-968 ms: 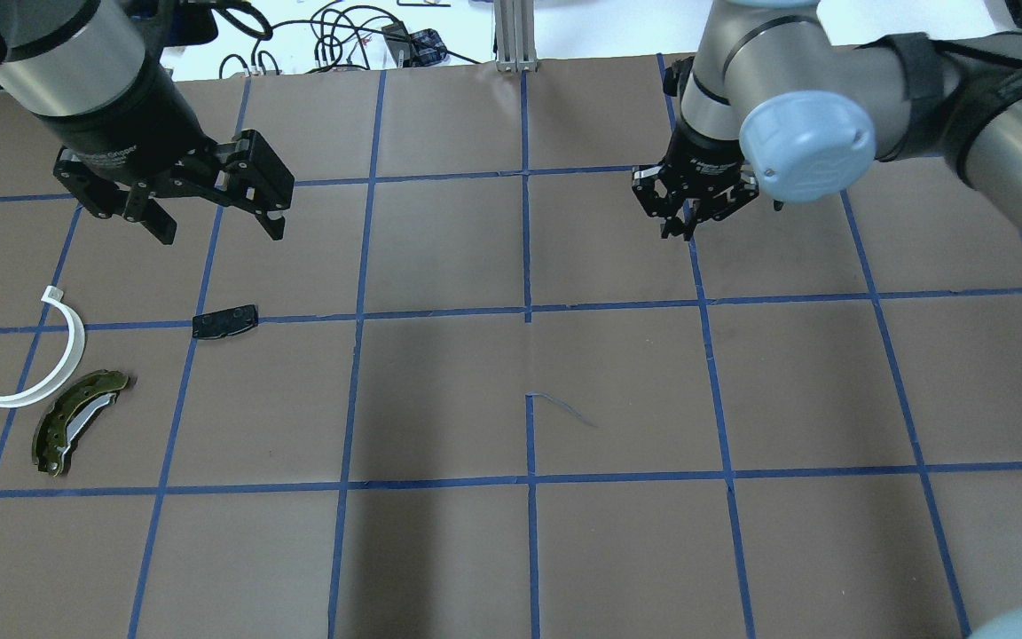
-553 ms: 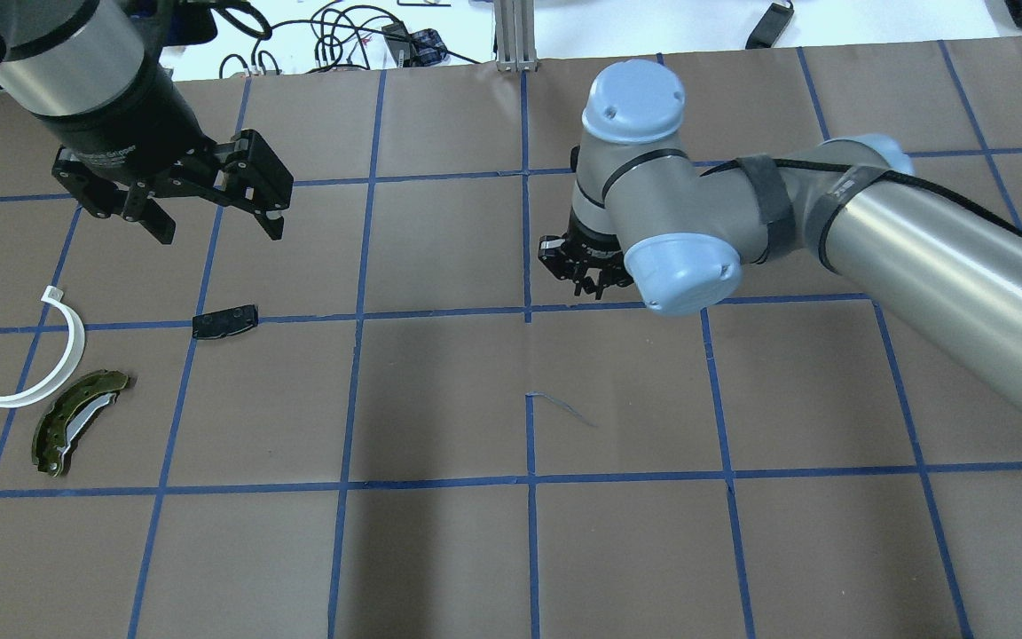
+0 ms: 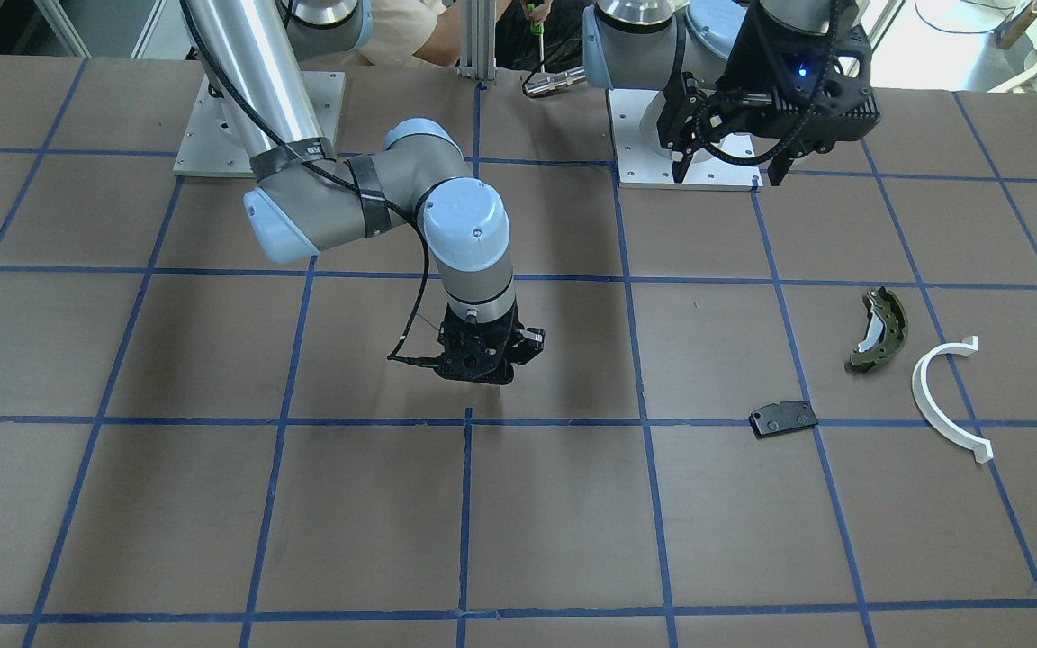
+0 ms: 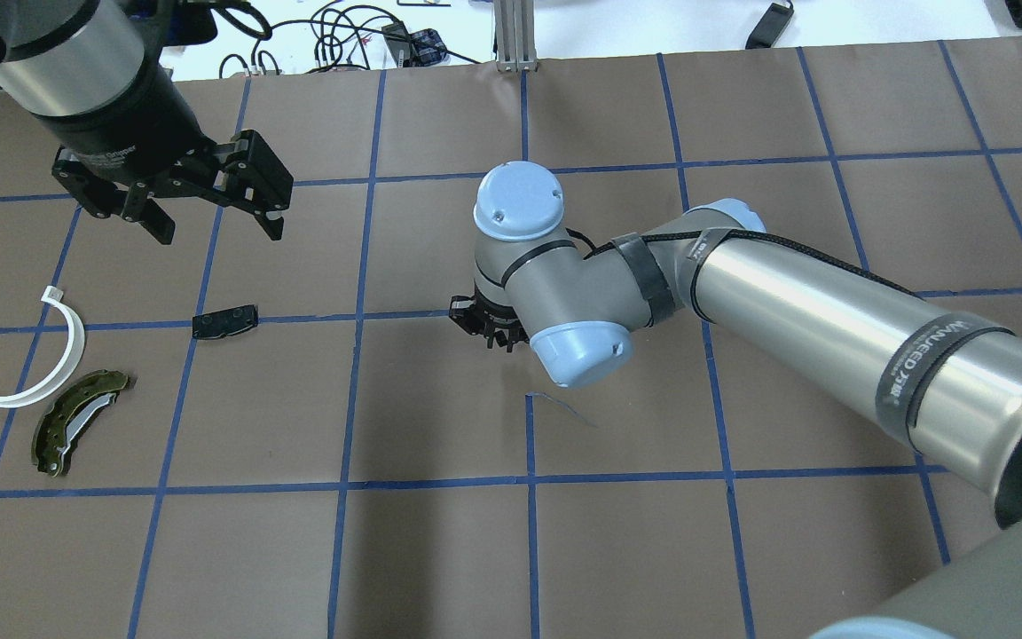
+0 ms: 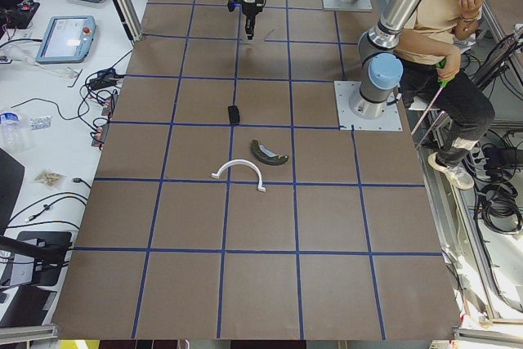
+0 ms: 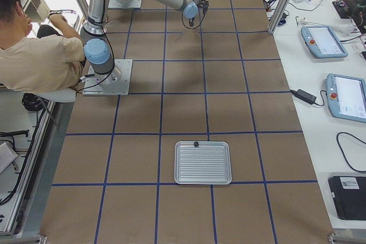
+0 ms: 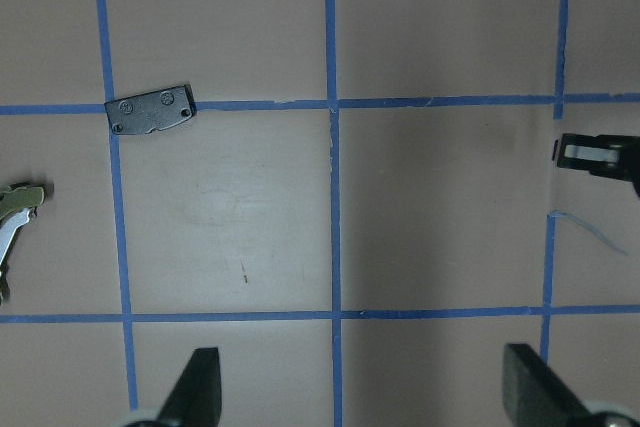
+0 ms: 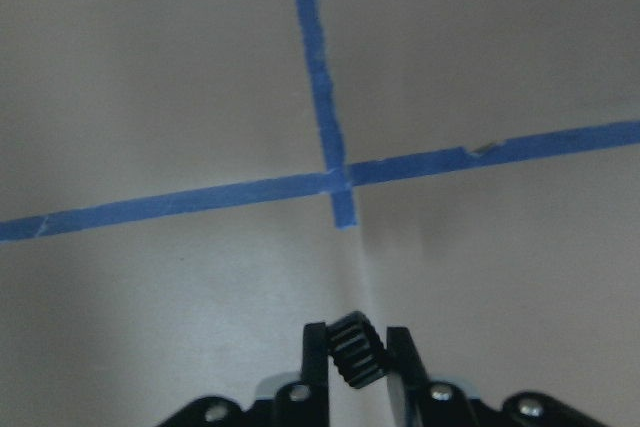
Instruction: Place bearing gear from tray to pile
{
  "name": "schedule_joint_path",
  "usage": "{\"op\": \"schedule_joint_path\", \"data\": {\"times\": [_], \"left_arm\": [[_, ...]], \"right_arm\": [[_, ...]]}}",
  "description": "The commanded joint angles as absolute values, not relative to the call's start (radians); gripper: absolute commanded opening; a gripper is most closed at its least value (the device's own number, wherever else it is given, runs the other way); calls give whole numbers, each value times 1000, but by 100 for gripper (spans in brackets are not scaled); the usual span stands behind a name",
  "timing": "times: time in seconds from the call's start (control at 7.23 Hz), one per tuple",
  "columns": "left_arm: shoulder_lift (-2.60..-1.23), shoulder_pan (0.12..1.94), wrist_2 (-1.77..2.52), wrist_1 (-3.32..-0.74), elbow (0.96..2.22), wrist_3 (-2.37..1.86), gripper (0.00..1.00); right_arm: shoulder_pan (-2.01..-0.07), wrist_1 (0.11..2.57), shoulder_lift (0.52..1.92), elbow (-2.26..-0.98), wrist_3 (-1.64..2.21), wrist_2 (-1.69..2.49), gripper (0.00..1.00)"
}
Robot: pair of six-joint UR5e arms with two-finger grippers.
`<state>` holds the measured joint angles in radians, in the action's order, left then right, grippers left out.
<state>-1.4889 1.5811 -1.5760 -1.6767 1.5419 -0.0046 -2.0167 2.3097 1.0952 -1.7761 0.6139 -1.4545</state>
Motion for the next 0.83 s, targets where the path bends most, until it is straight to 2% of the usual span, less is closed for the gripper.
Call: {"op": "schedule_joint_path", "data": {"times": [0.0, 0.14, 0.28, 0.69], "left_arm": [[-1489, 1582, -1574, -1677, 1542, -5, 100], [-1489, 1582, -1575, -1678, 1542, -5, 100], [-1489, 1582, -1574, -1677, 1542, -5, 100], [-1486, 1582, -1574, -1677, 1548, -5, 100]], "right_arm": [[-2036, 2319, 1085, -1781, 653, -1447, 20], [-2034, 2319, 1088, -1781, 647, -1457, 70], [-2030, 2319, 1094, -1772, 638, -1451, 100], [-1947, 2271, 1165, -1776, 585, -1454, 100]]}}
